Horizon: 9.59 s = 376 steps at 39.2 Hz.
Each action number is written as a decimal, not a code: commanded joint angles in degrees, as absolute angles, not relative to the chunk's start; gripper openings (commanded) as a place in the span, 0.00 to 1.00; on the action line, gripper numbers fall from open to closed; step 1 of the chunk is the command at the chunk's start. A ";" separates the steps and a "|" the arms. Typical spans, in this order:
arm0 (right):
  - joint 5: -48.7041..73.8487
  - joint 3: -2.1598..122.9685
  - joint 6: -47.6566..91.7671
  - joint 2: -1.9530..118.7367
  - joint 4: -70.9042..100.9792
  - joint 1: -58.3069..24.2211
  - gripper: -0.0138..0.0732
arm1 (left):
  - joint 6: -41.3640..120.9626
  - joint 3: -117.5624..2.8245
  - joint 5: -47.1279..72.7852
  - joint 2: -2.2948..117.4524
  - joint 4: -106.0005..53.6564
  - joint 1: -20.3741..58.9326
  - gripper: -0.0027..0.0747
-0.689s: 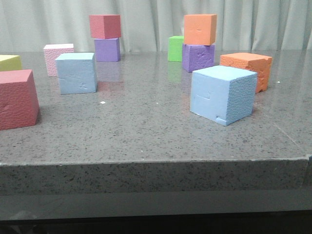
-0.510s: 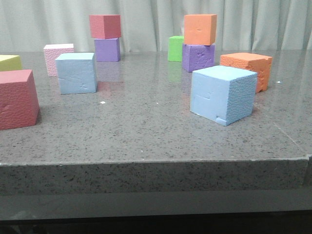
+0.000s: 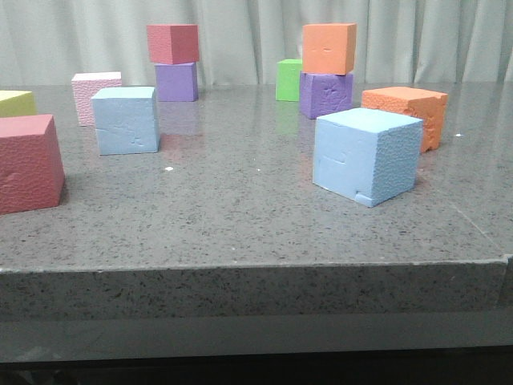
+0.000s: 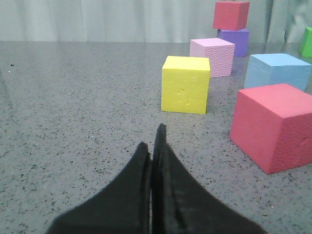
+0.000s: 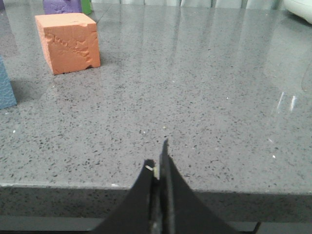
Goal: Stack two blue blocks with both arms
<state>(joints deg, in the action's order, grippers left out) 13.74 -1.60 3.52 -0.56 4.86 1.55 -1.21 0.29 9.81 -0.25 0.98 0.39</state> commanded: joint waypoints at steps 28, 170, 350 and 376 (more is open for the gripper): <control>-2.93 -1.25 3.58 -1.61 4.69 1.54 0.08 | -1.15 0.46 -15.07 -1.23 0.60 0.26 0.01; 41.68 67.97 12.46 85.68 14.03 -24.11 0.75 | -2.38 -35.54 9.57 32.97 2.09 0.38 0.90; 27.00 29.71 8.53 30.74 13.98 -9.42 0.11 | -19.74 -94.91 49.59 104.07 -1.07 22.69 0.90; 27.00 29.71 8.53 30.74 13.98 -9.42 0.11 | -18.80 -97.26 52.21 100.78 -1.07 22.69 0.49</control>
